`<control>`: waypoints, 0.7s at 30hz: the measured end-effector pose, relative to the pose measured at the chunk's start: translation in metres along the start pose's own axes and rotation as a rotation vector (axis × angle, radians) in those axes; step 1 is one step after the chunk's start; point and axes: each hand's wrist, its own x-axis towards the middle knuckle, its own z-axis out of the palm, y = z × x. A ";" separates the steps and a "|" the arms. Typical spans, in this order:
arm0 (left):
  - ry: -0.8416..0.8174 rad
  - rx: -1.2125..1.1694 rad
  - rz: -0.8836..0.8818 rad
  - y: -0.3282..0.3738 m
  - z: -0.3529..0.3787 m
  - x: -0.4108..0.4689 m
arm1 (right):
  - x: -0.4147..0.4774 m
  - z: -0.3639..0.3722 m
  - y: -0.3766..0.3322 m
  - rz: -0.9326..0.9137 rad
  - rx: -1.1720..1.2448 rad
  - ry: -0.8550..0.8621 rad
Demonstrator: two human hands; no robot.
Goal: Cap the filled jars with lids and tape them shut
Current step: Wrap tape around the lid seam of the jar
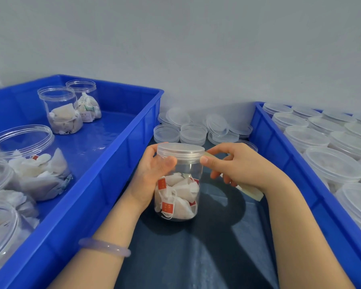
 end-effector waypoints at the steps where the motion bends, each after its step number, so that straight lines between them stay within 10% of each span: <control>1: -0.003 0.060 0.012 0.002 0.001 0.000 | 0.000 0.000 0.000 0.003 -0.009 -0.002; 10: 0.183 0.404 0.033 0.013 0.018 -0.005 | -0.003 0.003 -0.007 -0.041 -0.212 0.034; 21: 0.244 0.226 0.031 0.012 0.002 0.002 | -0.014 -0.005 -0.016 -0.102 -0.103 -0.032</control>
